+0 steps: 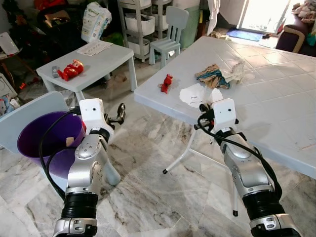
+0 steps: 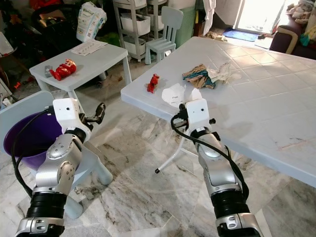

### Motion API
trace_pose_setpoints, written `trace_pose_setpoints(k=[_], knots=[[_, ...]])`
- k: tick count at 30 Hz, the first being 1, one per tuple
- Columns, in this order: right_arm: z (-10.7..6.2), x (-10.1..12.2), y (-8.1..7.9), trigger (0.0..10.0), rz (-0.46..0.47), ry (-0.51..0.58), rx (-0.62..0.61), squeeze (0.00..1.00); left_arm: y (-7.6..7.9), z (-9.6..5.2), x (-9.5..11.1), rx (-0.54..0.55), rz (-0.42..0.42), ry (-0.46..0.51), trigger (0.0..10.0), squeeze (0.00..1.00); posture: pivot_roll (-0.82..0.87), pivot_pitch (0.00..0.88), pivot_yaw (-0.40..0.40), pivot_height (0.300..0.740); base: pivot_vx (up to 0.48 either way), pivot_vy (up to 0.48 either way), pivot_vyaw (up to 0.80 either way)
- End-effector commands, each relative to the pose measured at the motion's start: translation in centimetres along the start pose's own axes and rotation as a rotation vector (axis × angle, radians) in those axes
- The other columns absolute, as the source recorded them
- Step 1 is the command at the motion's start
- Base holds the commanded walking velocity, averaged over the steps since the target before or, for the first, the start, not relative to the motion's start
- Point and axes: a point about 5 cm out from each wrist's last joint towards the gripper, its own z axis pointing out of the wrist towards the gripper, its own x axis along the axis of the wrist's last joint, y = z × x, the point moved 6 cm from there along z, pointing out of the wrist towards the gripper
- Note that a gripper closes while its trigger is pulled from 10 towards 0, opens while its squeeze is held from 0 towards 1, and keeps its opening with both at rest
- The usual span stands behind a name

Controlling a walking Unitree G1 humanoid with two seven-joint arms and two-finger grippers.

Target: Picking trash to rubbish bin

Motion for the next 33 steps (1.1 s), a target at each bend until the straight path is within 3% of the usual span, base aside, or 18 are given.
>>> trace_pose_setpoints(k=[1,27,33], knots=[[0.1,0.8,0.4,10.0,-0.013,0.021,-0.007,0.0,0.6,0.4,0.6,-0.025,0.004,0.014,10.0,0.0,0.0,0.0,0.011,0.74,0.424,0.0,0.0],[0.4,1.0,0.0,10.0,-0.01,0.033,-0.004,0.0,1.2,0.6,-0.1,-0.063,0.02,-0.023,10.0,0.0,0.0,0.0,0.016,0.74,0.451,0.0,0.0],[0.2,0.8,-0.2,10.0,-0.007,0.028,-0.005,0.0,1.6,0.3,-0.6,-0.074,0.019,-0.039,10.0,0.0,0.0,0.0,0.017,0.74,0.18,0.0,0.0]])
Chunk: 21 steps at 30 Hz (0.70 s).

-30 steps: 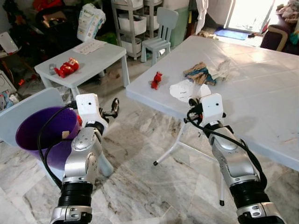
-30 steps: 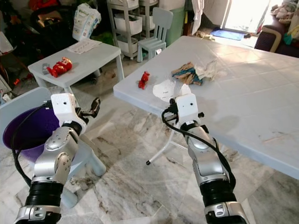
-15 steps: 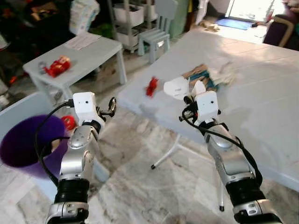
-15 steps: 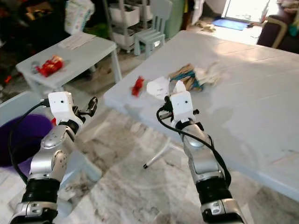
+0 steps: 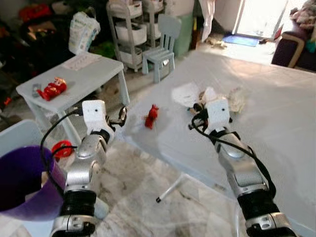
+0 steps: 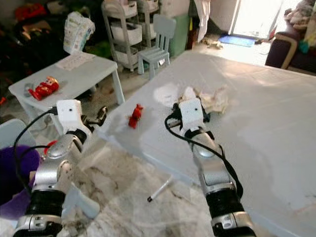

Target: Picking trash to rubbish bin

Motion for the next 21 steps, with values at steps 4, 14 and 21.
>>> trace_pose_setpoints(k=[4,14,21], knots=[[-0.1,0.4,1.1,10.0,-0.006,0.006,-0.032,0.0,1.4,0.2,0.2,-0.05,0.018,-0.007,10.0,0.0,0.0,0.0,0.02,0.74,0.0,0.0,0.0],[0.1,1.5,1.7,10.0,-0.023,0.03,-0.049,0.0,3.4,1.4,-0.4,-0.167,0.034,-0.06,10.0,0.0,-0.02,0.0,0.015,0.74,0.0,0.0,0.0],[-1.4,1.3,2.4,10.0,-0.022,0.006,-0.033,0.0,4.4,2.3,-0.4,-0.219,0.019,-0.069,10.0,0.0,-0.07,0.0,0.018,0.74,0.0,0.0,0.0]])
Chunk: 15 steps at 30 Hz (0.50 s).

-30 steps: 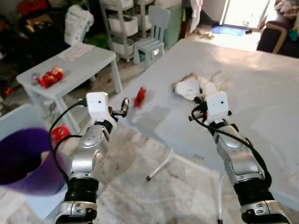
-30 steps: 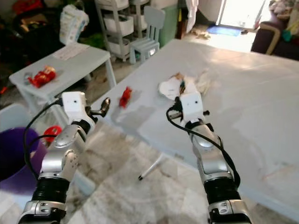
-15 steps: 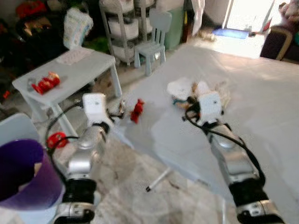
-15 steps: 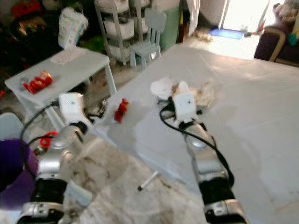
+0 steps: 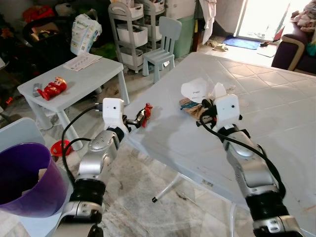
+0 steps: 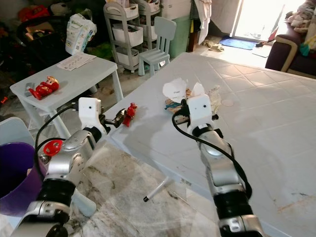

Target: Picking trash to rubbish bin

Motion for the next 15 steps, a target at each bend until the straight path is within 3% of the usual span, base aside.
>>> trace_pose_setpoints(k=[1,9,15], knots=[[-0.2,0.5,0.2,10.0,0.01,0.01,0.004,0.0,0.2,0.3,0.3,-0.014,0.004,0.007,10.0,0.0,-0.07,0.0,0.018,0.74,0.0,0.0,0.0],[-2.3,1.0,0.4,10.0,-0.002,-0.007,0.04,0.0,-0.9,1.3,0.5,0.005,0.003,-0.002,10.0,0.0,-0.13,0.0,0.022,0.74,0.0,0.0,0.0],[-2.9,2.0,-0.4,10.0,0.009,-0.001,0.065,0.0,-1.8,1.8,0.3,0.038,-0.02,-0.01,10.0,0.0,-0.16,0.0,0.012,0.74,0.0,0.0,0.0]])
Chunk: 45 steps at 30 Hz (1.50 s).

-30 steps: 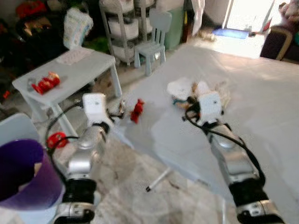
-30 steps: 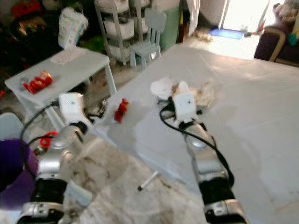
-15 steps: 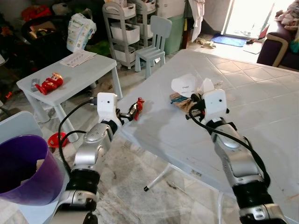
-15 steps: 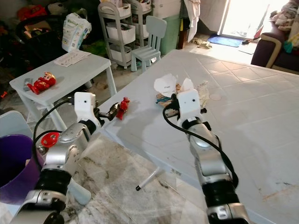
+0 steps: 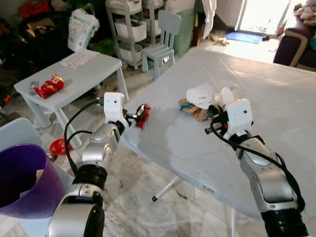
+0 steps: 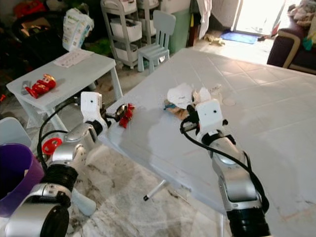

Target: Picking trash to rubbish bin

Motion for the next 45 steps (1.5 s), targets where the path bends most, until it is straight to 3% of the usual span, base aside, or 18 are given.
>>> trace_pose_setpoints(k=[1,15,28,29,45], knots=[[-0.7,0.7,-0.7,10.0,0.009,0.001,0.029,0.0,0.1,0.5,0.1,-0.012,-0.009,0.0,10.0,0.0,-0.17,0.0,0.006,0.74,0.0,0.0,0.0],[-2.5,1.2,-1.3,10.0,0.02,-0.035,0.039,0.0,2.7,1.6,-0.9,-0.085,-0.058,-0.038,10.0,0.0,-0.23,0.018,0.004,0.74,0.0,0.0,0.0],[-2.7,1.2,-1.0,10.0,0.008,-0.062,0.036,0.0,0.6,1.3,-2.3,0.004,-0.023,-0.078,10.0,0.0,-0.25,0.001,-0.002,0.74,0.0,0.0,0.0],[-2.7,1.3,-1.0,10.0,0.006,-0.063,0.038,0.0,0.5,1.1,-2.6,0.005,-0.009,-0.086,0.0,0.0,-0.25,0.0,0.0,0.74,0.0,0.0,0.0],[-2.6,1.3,-0.9,10.0,-0.003,-0.07,0.03,0.0,1.6,1.2,-3.3,-0.046,0.004,-0.101,0.0,0.0,-0.26,0.0,0.009,0.74,0.0,0.0,0.0]])
